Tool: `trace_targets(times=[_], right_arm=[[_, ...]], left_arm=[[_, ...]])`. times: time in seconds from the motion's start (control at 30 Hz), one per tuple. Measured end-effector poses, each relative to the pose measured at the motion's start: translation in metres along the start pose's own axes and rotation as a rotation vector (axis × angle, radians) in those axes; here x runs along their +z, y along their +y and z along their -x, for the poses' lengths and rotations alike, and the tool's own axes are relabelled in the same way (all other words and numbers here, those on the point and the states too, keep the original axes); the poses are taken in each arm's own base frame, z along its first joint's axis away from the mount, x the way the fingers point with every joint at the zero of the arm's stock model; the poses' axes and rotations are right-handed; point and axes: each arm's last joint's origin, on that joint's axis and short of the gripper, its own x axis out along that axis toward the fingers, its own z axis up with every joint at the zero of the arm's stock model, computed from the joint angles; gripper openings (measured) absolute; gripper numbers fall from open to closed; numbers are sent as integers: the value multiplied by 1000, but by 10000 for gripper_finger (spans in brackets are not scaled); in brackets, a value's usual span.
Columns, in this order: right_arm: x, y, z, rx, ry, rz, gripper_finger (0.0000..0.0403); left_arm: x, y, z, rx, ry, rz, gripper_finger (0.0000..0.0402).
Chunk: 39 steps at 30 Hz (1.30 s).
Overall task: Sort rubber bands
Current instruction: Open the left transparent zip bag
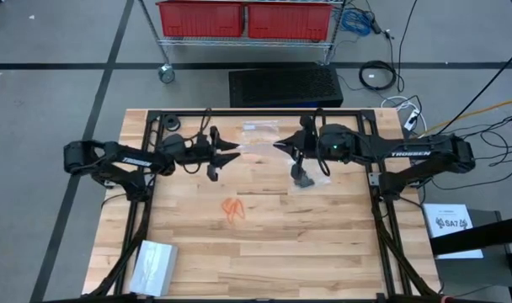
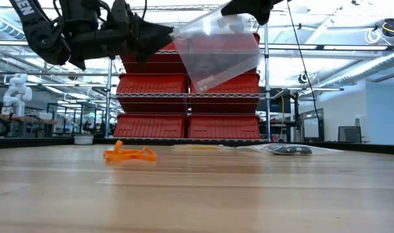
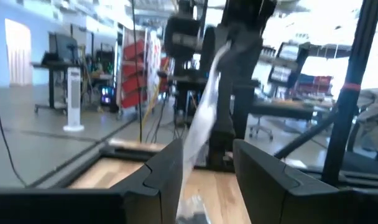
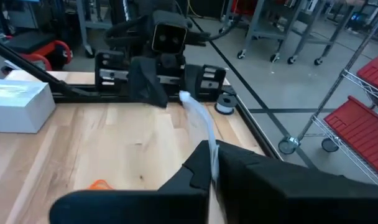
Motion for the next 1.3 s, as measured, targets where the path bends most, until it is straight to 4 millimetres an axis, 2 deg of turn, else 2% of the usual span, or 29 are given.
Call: trace_targets(times=[0.23, 0.5, 1.07, 1.17, 1.3], right_arm=[[1, 2, 0, 6, -2, -5, 0], [4, 1, 0, 2, -37, -6, 0], [5, 1, 0, 4, -40, -12, 0], [5, 3, 1, 9, -41, -11, 0], [5, 6, 1, 21, -42, -10, 0]], left_arm=[[8, -1, -4, -12, -41, -15, 144], [5, 0, -8, -11, 7, -7, 116], [8, 0, -8, -7, -20, -31, 113], [8, 0, -8, -7, -19, -30, 100], [8, 0, -8, -7, -20, -30, 60]])
